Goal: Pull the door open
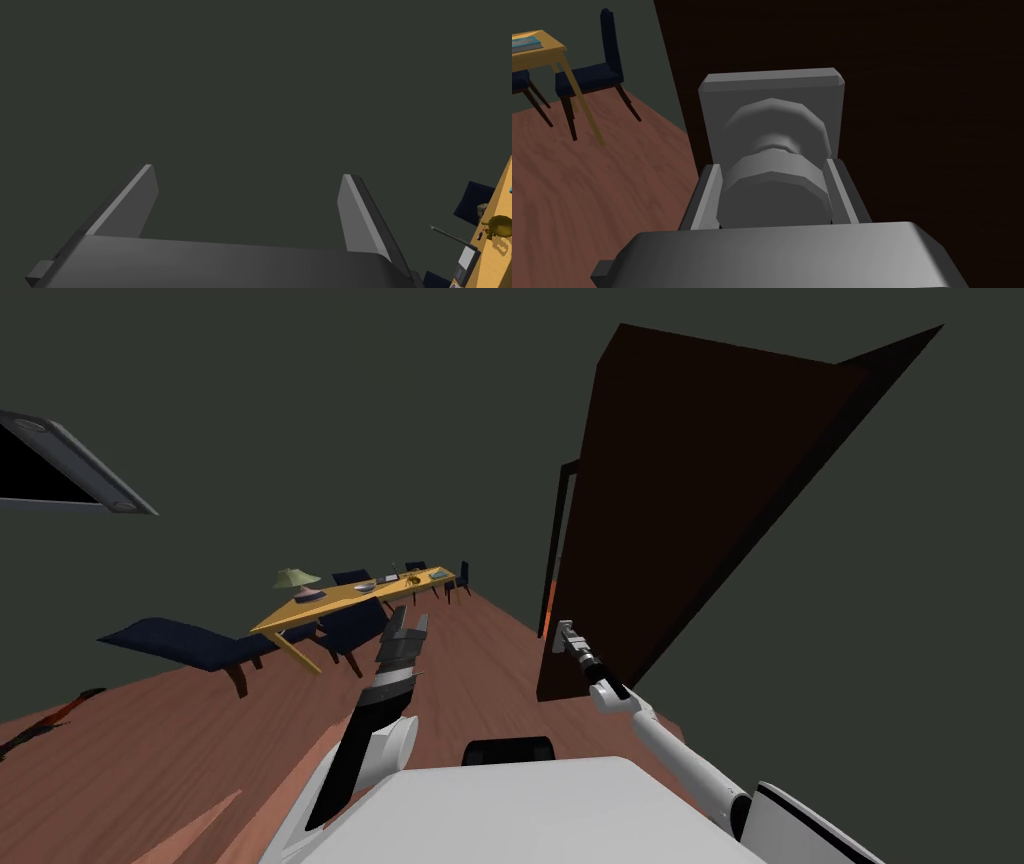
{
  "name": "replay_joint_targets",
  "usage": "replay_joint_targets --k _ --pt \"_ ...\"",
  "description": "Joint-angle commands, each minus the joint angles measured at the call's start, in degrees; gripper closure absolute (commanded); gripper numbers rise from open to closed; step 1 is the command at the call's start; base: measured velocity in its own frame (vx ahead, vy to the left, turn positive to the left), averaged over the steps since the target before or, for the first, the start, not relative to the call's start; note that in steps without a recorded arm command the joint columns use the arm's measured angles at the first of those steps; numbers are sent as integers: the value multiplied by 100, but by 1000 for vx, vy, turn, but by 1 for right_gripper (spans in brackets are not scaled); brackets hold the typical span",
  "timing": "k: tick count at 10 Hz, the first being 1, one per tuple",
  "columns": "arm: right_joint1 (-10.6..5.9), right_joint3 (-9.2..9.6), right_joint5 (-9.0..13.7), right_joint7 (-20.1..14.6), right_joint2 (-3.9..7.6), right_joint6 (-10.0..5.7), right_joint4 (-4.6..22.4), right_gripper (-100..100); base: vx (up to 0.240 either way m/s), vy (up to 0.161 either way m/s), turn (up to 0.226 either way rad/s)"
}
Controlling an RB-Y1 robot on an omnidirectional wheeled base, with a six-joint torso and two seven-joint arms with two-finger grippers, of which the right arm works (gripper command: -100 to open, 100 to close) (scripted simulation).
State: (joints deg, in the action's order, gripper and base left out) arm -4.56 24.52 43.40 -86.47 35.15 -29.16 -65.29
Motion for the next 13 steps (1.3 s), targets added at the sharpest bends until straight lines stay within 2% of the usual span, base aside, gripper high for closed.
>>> replay_joint_targets --k 1,8,9,10,11,13 --pt "28 78 -20 -74 65 -60 -52 100 -162 -80 75" --pt "201 497 -114 -488 515 -365 -319 100 -178 -102 104" --pt "218 538 -123 -529 559 -395 -345 100 -190 -90 60" --pt "212 504 -115 -485 528 -356 -334 100 -79 -43 22" --pt "249 609 -158 -594 619 -441 -352 100 -133 -66 103" --pt "271 694 -197 -695 713 -532 -374 100 -189 -112 108"
